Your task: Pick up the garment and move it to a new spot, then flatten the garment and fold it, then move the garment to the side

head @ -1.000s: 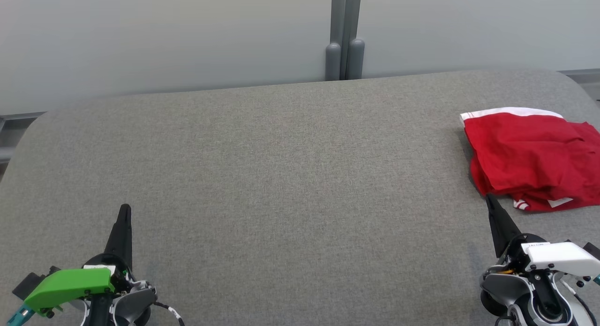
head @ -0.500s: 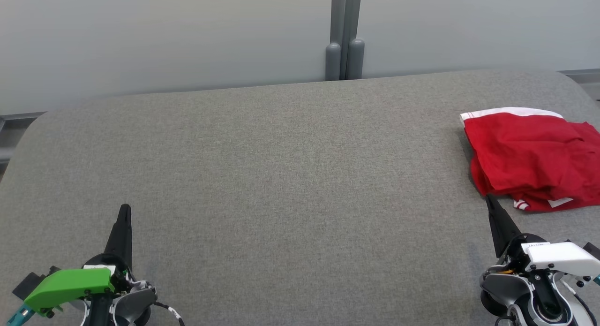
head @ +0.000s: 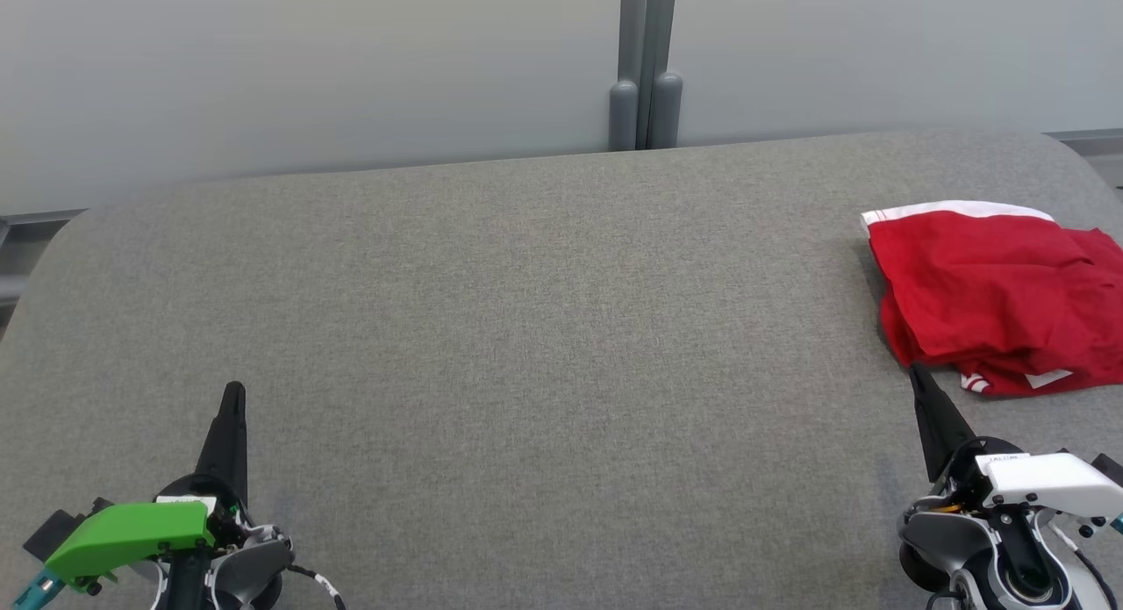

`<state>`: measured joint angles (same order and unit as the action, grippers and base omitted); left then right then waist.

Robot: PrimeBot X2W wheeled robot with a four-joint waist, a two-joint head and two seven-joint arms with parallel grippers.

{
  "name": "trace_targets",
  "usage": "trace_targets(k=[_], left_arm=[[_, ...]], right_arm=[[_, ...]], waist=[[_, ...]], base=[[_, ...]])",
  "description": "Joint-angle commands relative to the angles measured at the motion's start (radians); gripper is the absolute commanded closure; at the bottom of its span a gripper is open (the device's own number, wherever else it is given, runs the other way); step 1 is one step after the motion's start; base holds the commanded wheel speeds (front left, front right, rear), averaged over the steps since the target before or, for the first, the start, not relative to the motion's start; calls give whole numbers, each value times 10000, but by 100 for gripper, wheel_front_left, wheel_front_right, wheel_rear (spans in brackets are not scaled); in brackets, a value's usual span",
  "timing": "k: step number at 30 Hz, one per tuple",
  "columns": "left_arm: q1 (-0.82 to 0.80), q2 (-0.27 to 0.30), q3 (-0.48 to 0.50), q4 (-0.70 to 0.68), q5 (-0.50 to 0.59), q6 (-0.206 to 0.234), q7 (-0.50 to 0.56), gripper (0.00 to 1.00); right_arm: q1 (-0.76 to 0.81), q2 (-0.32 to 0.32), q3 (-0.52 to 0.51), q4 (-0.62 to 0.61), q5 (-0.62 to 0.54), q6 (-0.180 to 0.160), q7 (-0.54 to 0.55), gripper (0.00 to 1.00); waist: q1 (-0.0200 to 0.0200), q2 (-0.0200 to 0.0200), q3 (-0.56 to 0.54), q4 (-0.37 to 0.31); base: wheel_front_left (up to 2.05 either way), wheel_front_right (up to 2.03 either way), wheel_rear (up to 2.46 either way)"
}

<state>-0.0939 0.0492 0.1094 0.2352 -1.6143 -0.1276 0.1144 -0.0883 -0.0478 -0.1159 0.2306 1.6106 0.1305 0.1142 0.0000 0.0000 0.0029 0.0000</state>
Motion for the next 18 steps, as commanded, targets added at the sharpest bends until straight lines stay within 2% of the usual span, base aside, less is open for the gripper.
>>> trace_targets(k=[1, 18], left_arm=[[-122, 4, 20, -10, -5, -59, 28, 100], [-122, 4, 20, -10, -5, -59, 28, 100]], right_arm=[[-100, -49, 6, -39, 76, 4, 17, 100], [-100, -49, 7, -39, 76, 4, 17, 100]], waist=[[0, 0, 0, 0], [0, 0, 0, 0]], base=[[0, 0, 0], [0, 0, 0]])
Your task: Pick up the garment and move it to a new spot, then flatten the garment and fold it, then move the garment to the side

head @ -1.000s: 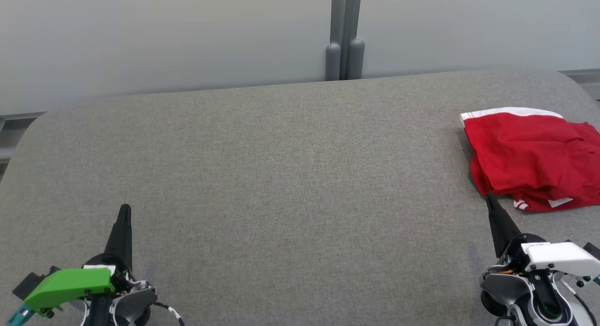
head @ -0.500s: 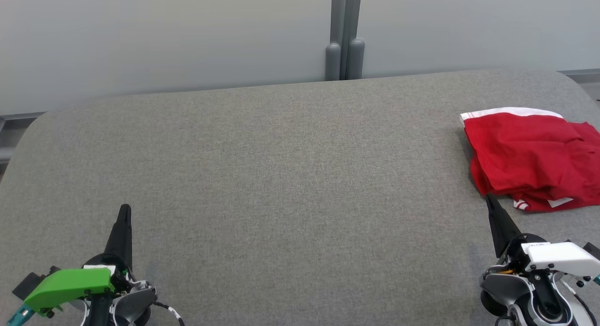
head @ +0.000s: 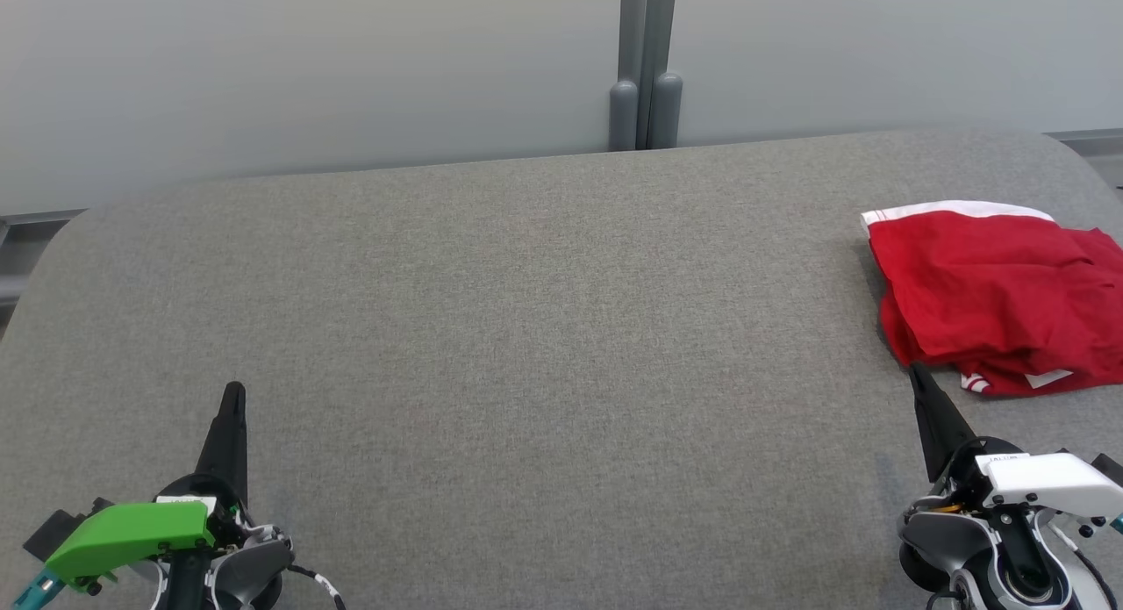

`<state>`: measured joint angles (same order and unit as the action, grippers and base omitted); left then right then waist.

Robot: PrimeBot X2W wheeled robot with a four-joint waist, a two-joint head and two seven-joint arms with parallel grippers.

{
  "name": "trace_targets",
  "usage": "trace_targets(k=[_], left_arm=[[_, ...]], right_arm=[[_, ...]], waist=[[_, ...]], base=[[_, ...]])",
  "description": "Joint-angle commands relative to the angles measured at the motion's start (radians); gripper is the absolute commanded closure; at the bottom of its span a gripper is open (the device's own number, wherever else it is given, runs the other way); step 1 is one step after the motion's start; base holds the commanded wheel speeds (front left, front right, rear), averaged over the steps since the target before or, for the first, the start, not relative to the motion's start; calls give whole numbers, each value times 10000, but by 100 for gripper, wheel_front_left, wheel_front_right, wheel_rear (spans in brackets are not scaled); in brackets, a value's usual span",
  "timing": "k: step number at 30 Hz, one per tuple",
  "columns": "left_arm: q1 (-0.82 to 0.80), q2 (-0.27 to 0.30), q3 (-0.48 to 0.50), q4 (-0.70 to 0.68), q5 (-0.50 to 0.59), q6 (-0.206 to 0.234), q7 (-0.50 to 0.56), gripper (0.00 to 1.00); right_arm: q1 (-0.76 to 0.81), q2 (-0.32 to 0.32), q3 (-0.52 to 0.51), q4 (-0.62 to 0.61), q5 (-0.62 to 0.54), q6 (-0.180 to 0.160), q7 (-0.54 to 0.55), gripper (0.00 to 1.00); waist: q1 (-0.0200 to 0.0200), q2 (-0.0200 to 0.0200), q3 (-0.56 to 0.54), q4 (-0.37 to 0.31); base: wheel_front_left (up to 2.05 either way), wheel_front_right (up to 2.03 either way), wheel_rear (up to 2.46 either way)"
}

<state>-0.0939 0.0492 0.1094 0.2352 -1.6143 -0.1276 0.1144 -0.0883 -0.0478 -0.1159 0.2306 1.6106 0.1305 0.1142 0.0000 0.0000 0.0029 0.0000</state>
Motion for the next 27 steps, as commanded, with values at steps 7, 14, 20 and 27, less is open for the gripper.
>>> trace_targets(k=[7, 14, 20, 27], left_arm=[[-122, 4, 20, -10, -5, -59, 28, 100], [-122, 4, 20, -10, -5, -59, 28, 100], [-122, 4, 20, -10, -5, -59, 28, 100], [-123, 4, 20, -11, -5, -59, 28, 100]], right_arm=[[-100, -49, 7, -39, 76, 4, 17, 100], [-100, -49, 7, -39, 76, 4, 17, 100], [-101, -49, 7, -39, 76, 4, 17, 100], [-101, -49, 7, -39, 76, 4, 17, 100]], waist=[[0, 0, 0, 0], [0, 0, 0, 0], [0, 0, 0, 0], [0, 0, 0, 0]], base=[[0, 0, 0], [0, 0, 0], [0, 0, 0], [0, 0, 0]])
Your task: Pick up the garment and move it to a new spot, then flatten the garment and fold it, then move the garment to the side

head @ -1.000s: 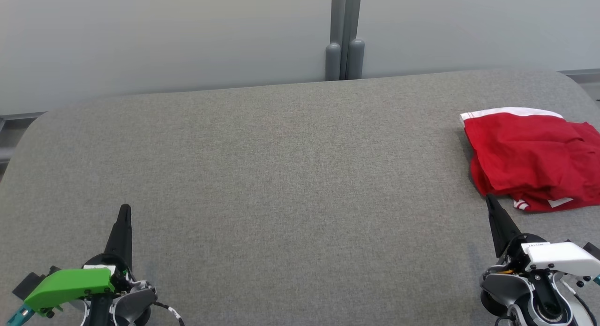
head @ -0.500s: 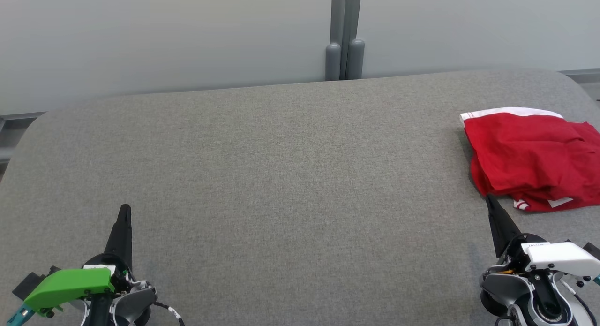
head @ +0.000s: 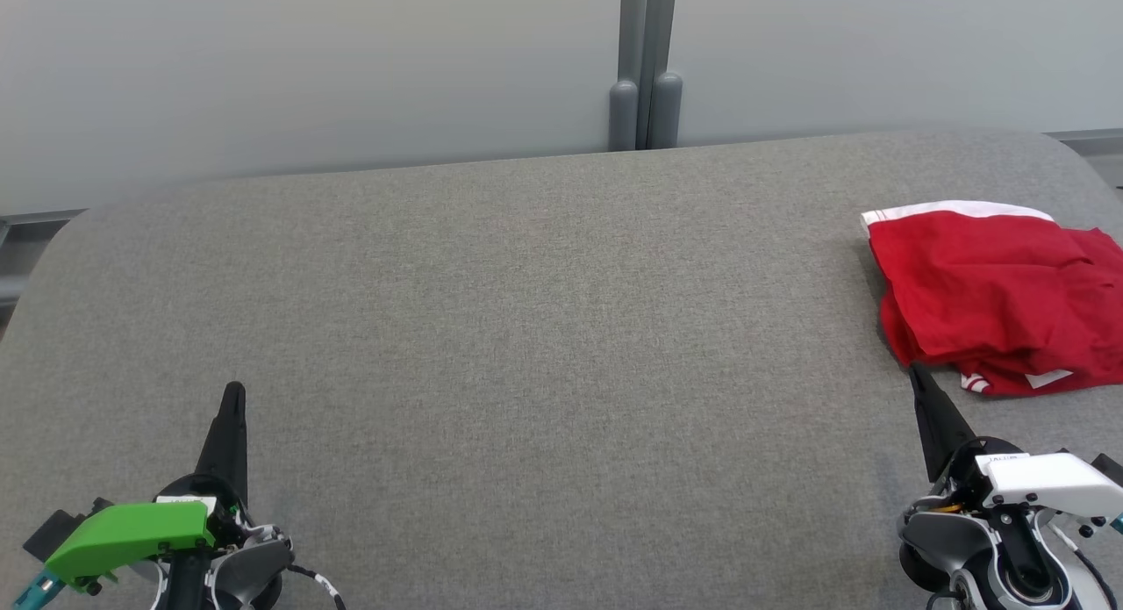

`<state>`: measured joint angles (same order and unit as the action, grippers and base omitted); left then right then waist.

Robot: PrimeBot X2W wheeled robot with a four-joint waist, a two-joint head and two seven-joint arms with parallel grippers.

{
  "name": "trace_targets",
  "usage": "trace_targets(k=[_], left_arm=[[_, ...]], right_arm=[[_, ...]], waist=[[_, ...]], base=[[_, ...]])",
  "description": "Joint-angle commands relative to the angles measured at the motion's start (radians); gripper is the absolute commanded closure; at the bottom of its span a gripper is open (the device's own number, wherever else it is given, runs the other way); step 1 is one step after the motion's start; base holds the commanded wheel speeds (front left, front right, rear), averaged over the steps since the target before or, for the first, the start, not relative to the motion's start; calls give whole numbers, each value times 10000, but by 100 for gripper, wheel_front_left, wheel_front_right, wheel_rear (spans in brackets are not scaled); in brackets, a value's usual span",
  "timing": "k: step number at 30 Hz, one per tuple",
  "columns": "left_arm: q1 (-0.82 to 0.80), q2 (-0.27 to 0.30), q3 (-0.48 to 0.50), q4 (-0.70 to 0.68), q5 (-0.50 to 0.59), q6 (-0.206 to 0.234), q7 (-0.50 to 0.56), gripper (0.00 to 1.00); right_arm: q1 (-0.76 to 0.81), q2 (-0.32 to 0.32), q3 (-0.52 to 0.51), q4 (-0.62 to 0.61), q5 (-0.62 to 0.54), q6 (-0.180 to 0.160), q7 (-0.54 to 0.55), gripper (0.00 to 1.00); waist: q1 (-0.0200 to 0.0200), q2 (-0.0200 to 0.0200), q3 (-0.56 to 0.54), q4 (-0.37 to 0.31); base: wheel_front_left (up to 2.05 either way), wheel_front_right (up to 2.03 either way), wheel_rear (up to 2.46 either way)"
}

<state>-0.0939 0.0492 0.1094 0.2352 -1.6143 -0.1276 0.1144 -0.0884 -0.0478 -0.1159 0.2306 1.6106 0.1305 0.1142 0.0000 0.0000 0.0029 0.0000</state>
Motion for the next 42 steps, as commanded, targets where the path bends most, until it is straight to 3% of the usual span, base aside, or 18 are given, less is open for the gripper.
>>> trace_targets(k=[1, 42], left_arm=[[-123, 4, 20, -11, -5, -59, 28, 100], [-123, 4, 19, -11, -5, -60, 27, 100]], right_arm=[[-99, -49, 7, -39, 76, 4, 16, 100], [-99, -50, 7, -40, 77, 4, 16, 100]], waist=[[0, 0, 0, 0], [0, 0, 0, 0]], base=[[0, 0, 0], [0, 0, 0]])
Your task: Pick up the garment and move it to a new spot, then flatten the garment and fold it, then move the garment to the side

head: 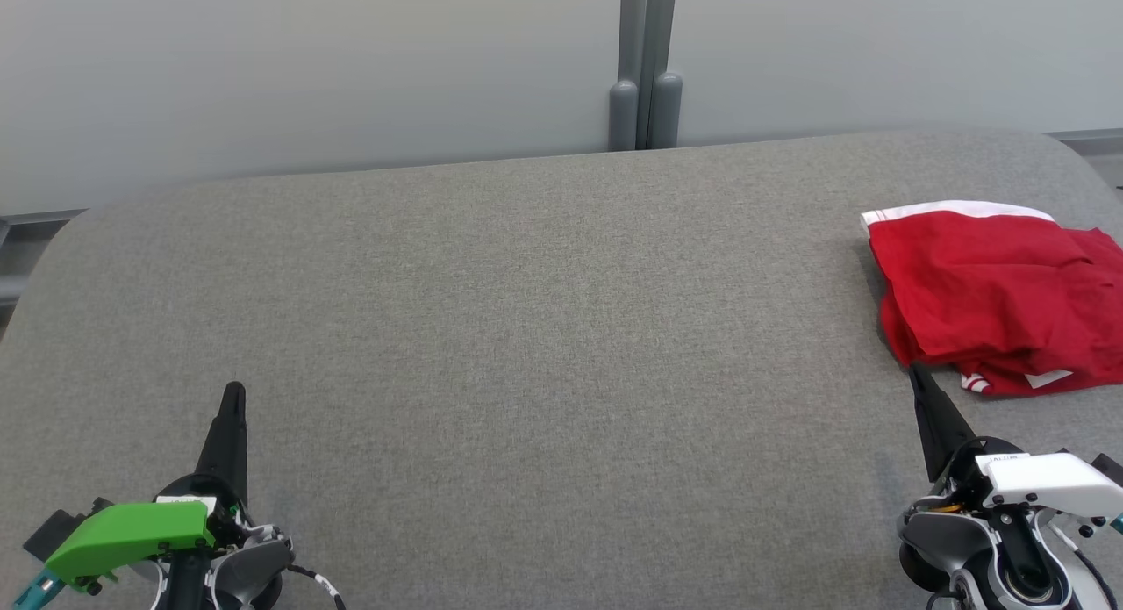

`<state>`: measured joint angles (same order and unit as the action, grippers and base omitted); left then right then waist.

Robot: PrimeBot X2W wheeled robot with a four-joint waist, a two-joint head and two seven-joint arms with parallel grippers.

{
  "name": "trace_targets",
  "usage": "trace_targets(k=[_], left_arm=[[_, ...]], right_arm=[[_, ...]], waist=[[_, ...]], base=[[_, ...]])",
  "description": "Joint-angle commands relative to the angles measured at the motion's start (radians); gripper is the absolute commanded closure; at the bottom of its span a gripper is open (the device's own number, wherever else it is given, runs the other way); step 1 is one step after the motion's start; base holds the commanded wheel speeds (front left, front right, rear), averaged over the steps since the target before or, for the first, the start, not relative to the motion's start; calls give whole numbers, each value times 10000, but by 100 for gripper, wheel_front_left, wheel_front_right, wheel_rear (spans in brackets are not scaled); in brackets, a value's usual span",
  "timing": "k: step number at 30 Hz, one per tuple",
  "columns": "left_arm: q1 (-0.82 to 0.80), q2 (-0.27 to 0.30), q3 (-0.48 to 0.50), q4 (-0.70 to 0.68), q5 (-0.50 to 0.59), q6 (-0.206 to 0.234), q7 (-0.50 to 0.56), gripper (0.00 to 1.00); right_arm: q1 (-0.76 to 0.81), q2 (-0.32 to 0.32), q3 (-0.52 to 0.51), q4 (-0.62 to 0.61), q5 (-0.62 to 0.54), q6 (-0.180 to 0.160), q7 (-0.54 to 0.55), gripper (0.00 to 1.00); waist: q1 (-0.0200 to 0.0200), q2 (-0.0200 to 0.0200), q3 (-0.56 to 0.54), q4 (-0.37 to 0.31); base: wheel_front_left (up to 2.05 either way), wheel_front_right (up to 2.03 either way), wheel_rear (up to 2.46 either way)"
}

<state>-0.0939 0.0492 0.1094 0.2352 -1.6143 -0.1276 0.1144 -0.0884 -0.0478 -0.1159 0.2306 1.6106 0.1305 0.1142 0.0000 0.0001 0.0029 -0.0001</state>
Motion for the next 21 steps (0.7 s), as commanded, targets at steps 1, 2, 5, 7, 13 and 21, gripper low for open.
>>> trace_targets(k=[1, 2, 5, 7, 13, 21], left_arm=[[-123, 4, 19, -11, -5, -60, 27, 100], [-123, 4, 19, -11, -5, -60, 27, 100], [-123, 4, 19, -11, -5, -60, 27, 100], [-123, 4, 19, -11, -5, -60, 27, 100], [-123, 4, 19, -11, -5, -60, 27, 100], [-123, 4, 19, -11, -5, -60, 27, 100]], right_arm=[[-99, -50, 7, -40, 77, 4, 16, 100], [-99, -50, 7, -40, 77, 4, 16, 100], [-99, -50, 7, -40, 77, 4, 16, 100], [-99, -50, 7, -40, 77, 4, 16, 100], [-99, -50, 7, -40, 77, 4, 16, 100], [-99, -50, 7, -40, 77, 4, 16, 100]], waist=[[0, -1, 0, 0], [0, -1, 0, 0], [0, -1, 0, 0], [0, -1, 0, 0], [0, -1, 0, 0], [0, -1, 0, 0]], base=[[0, 0, 0], [0, 0, 0], [0, 0, 0], [0, 0, 0], [0, 0, 0], [0, 0, 0]])
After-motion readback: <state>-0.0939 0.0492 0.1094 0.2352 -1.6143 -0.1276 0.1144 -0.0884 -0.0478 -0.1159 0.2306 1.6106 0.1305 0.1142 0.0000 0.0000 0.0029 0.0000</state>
